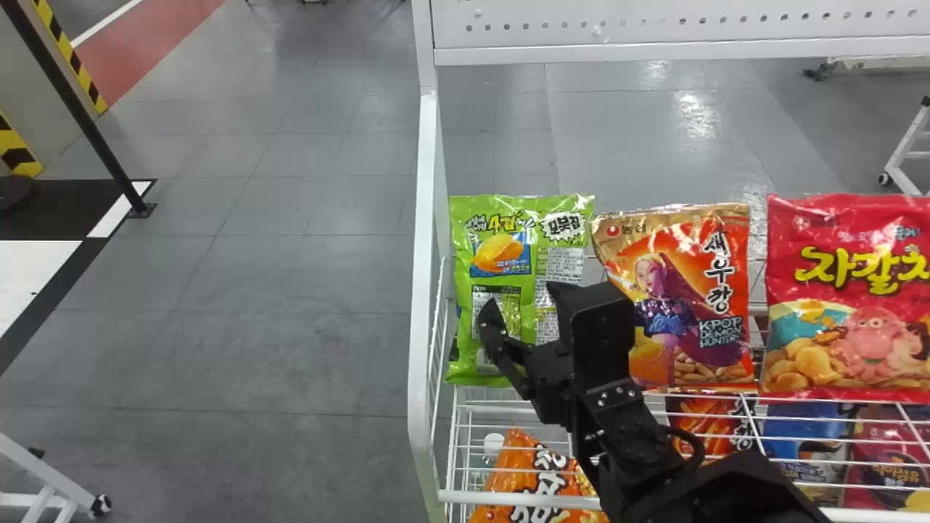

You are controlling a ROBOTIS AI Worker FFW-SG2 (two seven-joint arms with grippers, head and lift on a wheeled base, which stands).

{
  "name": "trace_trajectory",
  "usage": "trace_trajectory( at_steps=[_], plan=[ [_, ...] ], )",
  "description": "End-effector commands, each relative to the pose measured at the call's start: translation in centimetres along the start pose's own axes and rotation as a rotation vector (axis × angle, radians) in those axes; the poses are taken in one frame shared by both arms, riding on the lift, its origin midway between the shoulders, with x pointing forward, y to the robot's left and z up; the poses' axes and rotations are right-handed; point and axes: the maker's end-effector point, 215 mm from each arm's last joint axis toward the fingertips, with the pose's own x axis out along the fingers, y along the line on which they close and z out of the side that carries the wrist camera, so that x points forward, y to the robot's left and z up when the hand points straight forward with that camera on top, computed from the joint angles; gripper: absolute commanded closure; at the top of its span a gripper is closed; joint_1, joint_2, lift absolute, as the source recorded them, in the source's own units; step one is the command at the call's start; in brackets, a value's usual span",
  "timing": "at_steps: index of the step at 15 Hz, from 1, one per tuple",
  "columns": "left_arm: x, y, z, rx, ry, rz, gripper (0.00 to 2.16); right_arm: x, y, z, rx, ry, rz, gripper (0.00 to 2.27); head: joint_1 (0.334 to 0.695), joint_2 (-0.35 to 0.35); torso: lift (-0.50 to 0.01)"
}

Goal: Hold basket handle with left hand then pick Gkobukchip with right hand and place into basket

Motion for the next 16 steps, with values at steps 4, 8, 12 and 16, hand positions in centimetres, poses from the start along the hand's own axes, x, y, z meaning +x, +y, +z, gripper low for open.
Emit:
trace_trajectory(
  at_steps=[4,8,12,16],
  plan=[
    [0.0,0.2,-0.5,-0.014,0.005,0.000,1.73,-0.5,0.4,-0.7,0.012,0.041,0.036,2.04,0.695,0.097,-0.032],
    [0.2,0.3,-0.7,-0.014,0.011,0.005,1.73,-0.7,-0.2,0.8,0.023,-0.024,0.057,2.22,0.695,0.097,-0.032],
    [0.2,0.2,-0.7,-0.014,0.010,0.004,1.73,-3.3,-0.7,3.3,0.051,-0.115,0.039,2.22,0.695,0.079,-0.032],
    [0.4,0.0,-0.7,-0.008,0.012,0.002,1.73,-8.1,-1.9,5.8,0.076,-0.123,0.034,2.22,0.695,0.054,-0.032]
  ],
)
